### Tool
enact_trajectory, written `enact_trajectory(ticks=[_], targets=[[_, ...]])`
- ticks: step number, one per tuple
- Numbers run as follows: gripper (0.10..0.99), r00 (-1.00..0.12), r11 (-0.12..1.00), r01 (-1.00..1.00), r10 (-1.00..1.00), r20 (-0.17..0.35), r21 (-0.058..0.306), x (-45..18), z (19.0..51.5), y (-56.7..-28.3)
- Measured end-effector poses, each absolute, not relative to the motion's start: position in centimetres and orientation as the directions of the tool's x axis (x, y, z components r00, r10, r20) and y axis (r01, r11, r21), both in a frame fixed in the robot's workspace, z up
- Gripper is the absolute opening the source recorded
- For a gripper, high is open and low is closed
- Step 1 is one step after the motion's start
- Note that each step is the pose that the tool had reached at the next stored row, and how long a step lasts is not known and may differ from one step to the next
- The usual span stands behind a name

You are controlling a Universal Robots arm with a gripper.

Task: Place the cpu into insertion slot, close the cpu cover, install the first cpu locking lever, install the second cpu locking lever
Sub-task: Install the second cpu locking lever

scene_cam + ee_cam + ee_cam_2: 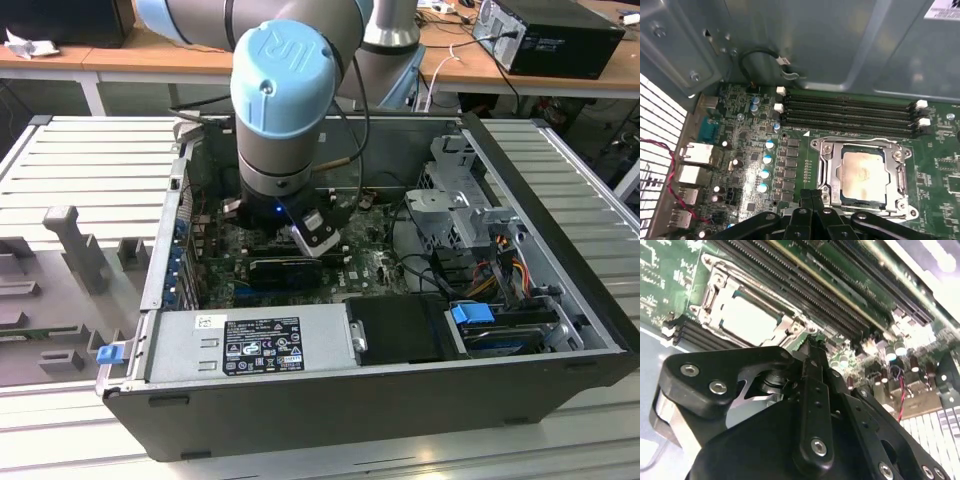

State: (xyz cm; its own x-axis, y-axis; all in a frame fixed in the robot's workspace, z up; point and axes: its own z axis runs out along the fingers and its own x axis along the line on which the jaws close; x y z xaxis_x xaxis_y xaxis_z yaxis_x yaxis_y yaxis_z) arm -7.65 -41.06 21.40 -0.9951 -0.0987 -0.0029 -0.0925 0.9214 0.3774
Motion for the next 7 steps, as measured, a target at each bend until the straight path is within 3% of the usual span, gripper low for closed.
enact_trajectory(ticks=[7], targets=[[0.106, -0.995, 0.921, -0.093, -0.099, -0.003, 0.378, -7.6, 22.9, -41.0]])
